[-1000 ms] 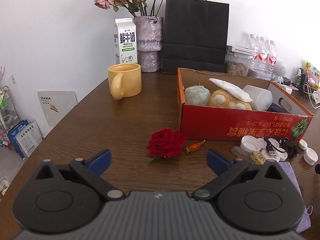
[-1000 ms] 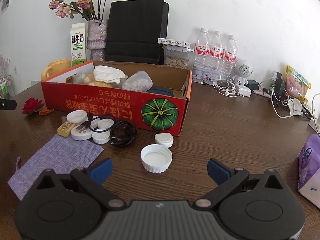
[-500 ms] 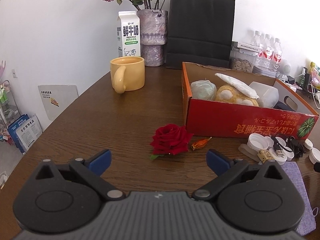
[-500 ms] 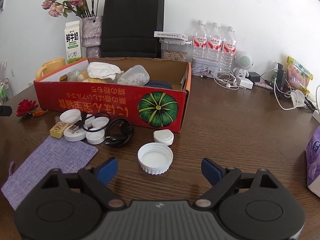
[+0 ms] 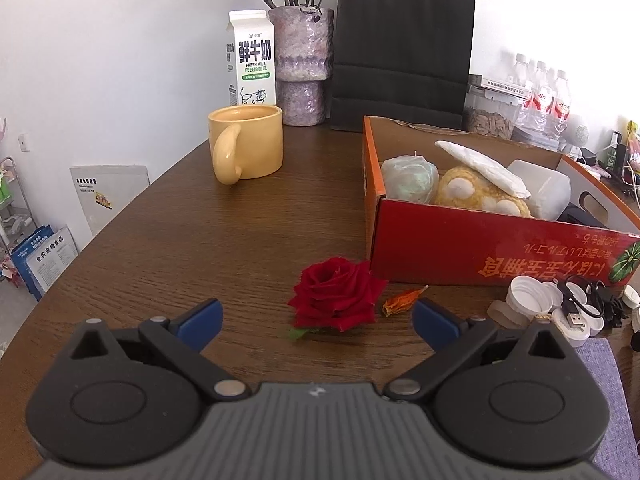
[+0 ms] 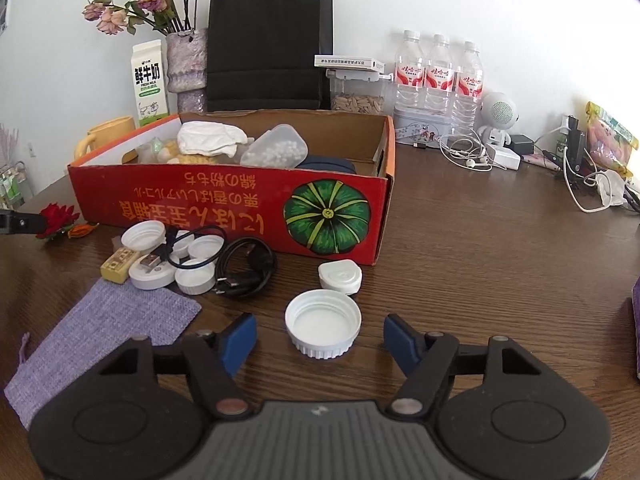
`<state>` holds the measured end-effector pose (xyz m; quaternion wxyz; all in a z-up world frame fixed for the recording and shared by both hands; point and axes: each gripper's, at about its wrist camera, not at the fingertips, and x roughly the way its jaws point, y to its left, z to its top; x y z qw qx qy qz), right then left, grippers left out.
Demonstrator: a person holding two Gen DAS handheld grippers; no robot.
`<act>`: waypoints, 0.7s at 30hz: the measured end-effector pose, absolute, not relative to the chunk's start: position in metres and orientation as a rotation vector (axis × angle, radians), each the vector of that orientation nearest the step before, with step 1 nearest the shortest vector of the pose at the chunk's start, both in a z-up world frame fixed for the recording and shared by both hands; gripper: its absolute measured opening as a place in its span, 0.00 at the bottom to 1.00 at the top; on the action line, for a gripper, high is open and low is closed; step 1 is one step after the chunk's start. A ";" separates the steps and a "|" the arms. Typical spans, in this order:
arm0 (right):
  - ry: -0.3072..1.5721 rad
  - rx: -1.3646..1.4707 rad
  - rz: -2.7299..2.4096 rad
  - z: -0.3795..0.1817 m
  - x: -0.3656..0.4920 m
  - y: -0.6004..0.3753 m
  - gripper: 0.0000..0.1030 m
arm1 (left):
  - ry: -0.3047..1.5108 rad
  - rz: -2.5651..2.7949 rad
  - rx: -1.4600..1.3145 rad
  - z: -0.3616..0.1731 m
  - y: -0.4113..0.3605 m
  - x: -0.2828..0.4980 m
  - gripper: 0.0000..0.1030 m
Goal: Organize objects
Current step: 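Withdraw both grippers from the box toward the red rose and white cap, then grasp the red rose with the left gripper while the right gripper grasps the white bottle cap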
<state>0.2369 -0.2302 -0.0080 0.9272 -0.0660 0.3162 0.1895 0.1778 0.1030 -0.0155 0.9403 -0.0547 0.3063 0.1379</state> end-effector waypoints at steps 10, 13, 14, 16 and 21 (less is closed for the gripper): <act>0.642 -0.103 0.397 -0.008 0.239 -0.233 0.38 | 0.619 0.308 -0.128 -0.020 0.108 0.196 1.00; 0.637 -0.105 0.398 -0.008 0.239 -0.233 0.38 | 0.621 0.301 -0.146 -0.021 0.110 0.201 1.00; 0.637 -0.104 0.399 -0.008 0.239 -0.233 0.38 | 0.623 0.301 -0.146 -0.022 0.110 0.202 1.00; 0.637 -0.100 0.400 -0.008 0.239 -0.234 0.38 | 0.623 0.299 -0.148 -0.023 0.110 0.204 1.00; 0.638 -0.100 0.401 -0.007 0.239 -0.234 0.38 | 0.631 0.276 -0.173 -0.024 0.111 0.205 0.59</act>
